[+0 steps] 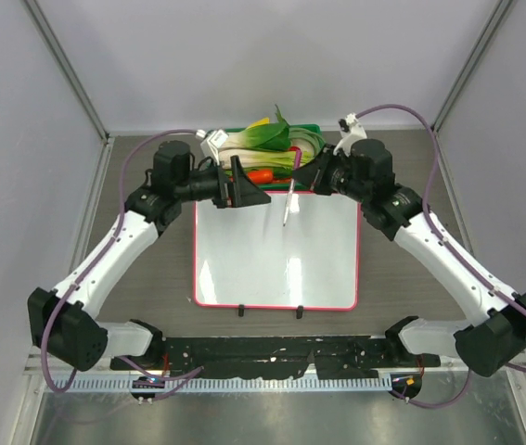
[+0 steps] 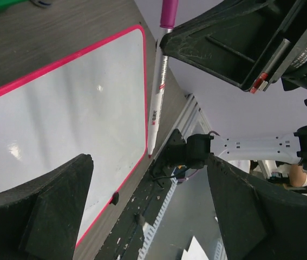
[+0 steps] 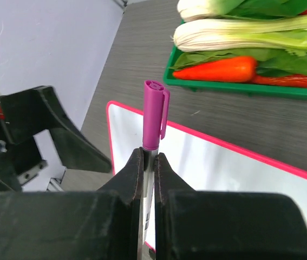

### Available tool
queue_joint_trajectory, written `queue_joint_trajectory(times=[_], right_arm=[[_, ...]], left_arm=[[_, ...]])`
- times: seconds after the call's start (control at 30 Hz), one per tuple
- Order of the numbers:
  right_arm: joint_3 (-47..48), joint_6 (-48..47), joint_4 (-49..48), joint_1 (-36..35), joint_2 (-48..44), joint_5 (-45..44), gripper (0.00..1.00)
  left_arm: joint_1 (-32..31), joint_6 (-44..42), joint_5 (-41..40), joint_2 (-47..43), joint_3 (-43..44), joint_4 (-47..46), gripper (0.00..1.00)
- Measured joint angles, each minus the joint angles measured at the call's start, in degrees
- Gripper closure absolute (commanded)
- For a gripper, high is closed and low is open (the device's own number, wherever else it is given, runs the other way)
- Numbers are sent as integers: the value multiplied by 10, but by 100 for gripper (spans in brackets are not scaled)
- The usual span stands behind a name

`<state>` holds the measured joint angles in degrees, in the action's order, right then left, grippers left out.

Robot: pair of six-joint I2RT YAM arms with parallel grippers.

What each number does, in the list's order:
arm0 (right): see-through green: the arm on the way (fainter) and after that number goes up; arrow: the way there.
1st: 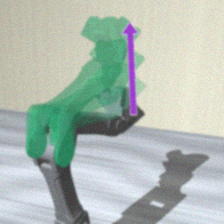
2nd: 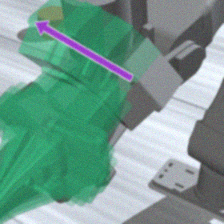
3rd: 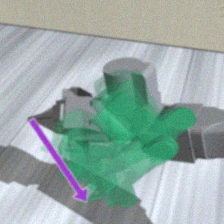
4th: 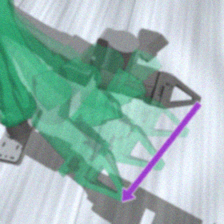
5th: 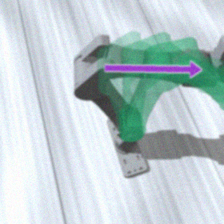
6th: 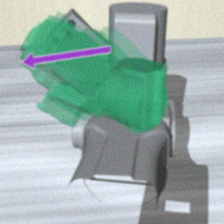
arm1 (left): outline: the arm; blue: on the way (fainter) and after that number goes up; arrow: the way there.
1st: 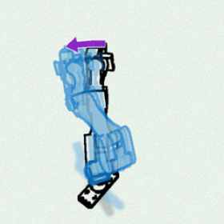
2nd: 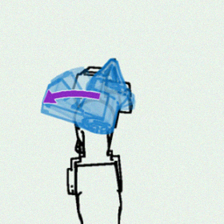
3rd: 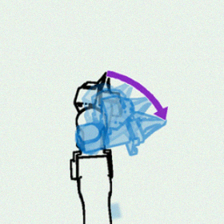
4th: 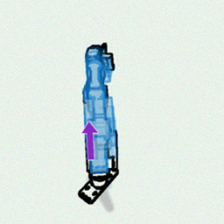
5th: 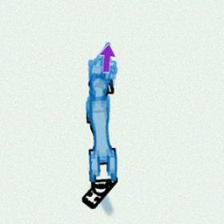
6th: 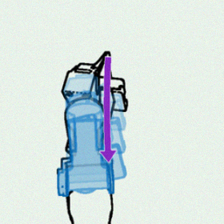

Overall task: Write a sentence on the whiteboard
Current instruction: Pass from the right arm to the left

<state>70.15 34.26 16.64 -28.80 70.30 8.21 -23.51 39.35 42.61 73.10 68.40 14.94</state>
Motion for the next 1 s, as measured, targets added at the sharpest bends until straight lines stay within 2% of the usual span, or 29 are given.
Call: queue_joint_trajectory(times=[0.07, 0.17, 0.27, 0.37, 0.5, 0.6, 0.63, 0.67, 0.7, 0.73, 0.77, 0.83, 0.87, 0.9, 0.93, 1.0], right_arm=[[0, 9, -24, -10, 22, 13, 99], [5, 24, -45, -10, 53, 30, 99], [11, 35, -65, -10, 75, 42, 99], [14, 48, -77, -10, 81, 49, 99], [15, 63, -104, -10, 81, 57, 99], [15, 71, -120, -10, 81, 59, 98], [15, 73, -123, -10, 81, 59, 98], [15, 76, -125, -10, 81, 59, 99], [15, 78, -126, -10, 80, 59, 98], [15, 79, -128, -10, 80, 59, 98], [15, 78, -127, -10, 80, 56, 98], [15, 82, -126, -9, 81, 57, 93], [15, 81, -125, -8, 79, 58, 84], [15, 80, -125, -8, 78, 58, 79], [15, 80, -125, -7, 77, 59, 57], [15, 76, -124, -6, 75, 61, 28]], left_arm=[[-15, 8, 1, 23, 0, -14, 14], [-25, 20, 2, 51, 0, -32, 24], [-32, 35, 5, 67, 0, -57, 29], [-38, 42, 10, 76, 0, -79, 37], [-44, 51, 14, 91, 0, -93, 42], [-46, 53, 16, 105, 0, -96, 50], [-46, 54, 16, 108, 0, -96, 56], [-46, 54, 16, 110, 0, -96, 80], [-46, 55, 16, 111, 0, -96, 95], [-46, 58, 16, 111, 0, -96, 100], [-46, 56, 23, 111, 0, -99, 100], [-48, 54, 29, 110, 2, -111, 100], [-50, 54, 29, 110, 2, -115, 100], [-50, 55, 30, 110, 2, -117, 100], [-50, 54, 31, 109, 2, -117, 100], [-50, 53, 30, 108, 2, -111, 100]])
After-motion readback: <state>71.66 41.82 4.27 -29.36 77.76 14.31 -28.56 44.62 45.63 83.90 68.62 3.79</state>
